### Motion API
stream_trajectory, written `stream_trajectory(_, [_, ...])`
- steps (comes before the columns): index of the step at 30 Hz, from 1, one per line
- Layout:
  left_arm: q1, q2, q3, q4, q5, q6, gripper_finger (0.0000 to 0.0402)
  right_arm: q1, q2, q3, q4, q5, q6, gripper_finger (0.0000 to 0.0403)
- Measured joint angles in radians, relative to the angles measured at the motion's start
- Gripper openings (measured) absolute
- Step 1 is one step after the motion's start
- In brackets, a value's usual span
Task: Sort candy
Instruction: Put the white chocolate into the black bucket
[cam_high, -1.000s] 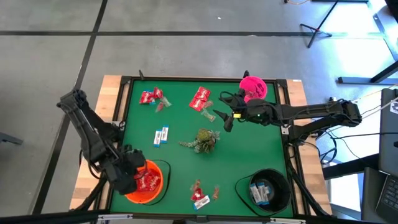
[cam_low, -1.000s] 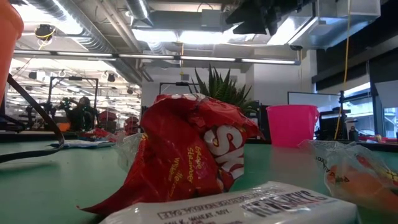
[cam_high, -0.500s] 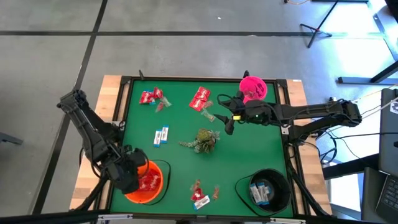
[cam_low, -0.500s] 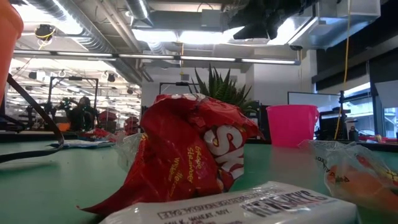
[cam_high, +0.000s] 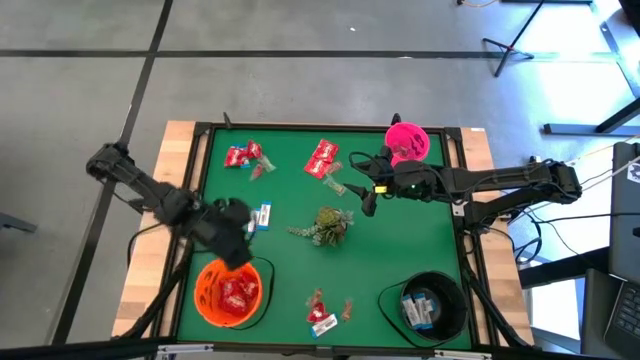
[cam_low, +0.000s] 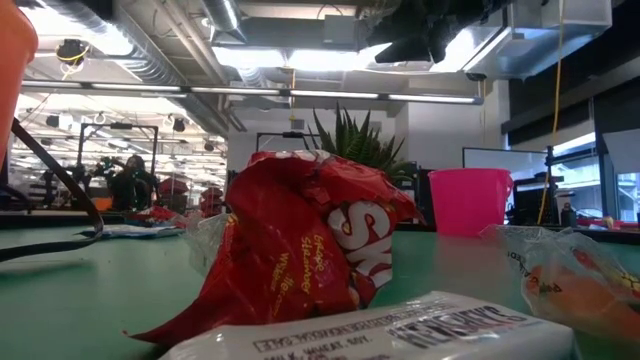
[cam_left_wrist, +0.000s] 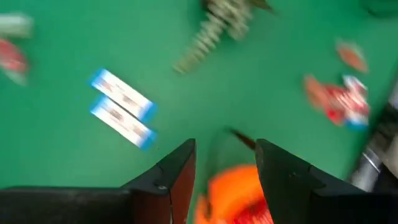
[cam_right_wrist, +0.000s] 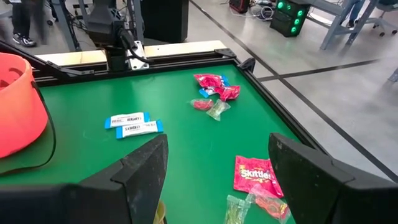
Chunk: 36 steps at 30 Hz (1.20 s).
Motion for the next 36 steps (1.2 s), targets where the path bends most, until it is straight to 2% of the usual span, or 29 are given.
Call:
stream_trajectory(3, [0.111,0.008,-0.04,-0.001,-0.023,0.04,0.0156,0.0,0.0,0.0,0.002,0.002,0.0,0.0276])
stream_trajectory(6, [0.208,0.007,-0.124,-0.011,0.004,0.078,0.0156,0.0,0.0,0.0,-0.004,0.003,0.0,0.0276])
stream_trajectory(10, [0.326,0.008,-0.263,0.025,0.116,0.108,0.0156,0.0,0.0,0.0,-0.007,0.003,-0.004,0.0276])
stream_trajectory(14, [0.413,0.009,-0.388,0.205,0.213,0.109,0.0156,0.0,0.028,0.0,-0.015,0.038,-0.006,0.0276])
stream_trajectory(17, [0.452,0.008,-0.463,0.35,0.233,0.109,0.0156,0.0,0.064,0.0,-0.015,0.044,-0.01,0.0276])
stream_trajectory(20, [0.484,0.008,-0.517,0.419,0.233,0.105,0.0156,0.0,0.106,0.0,-0.004,0.043,-0.033,0.0276])
stream_trajectory(31, [0.539,0.038,-0.614,0.416,0.249,0.081,0.0156,0.0,0.166,-0.001,0.058,0.043,-0.088,0.0276])
stream_trajectory(36, [0.538,0.085,-0.614,0.492,0.249,0.08,0.0156,0.0,0.166,-0.001,0.076,0.043,-0.093,0.0276])
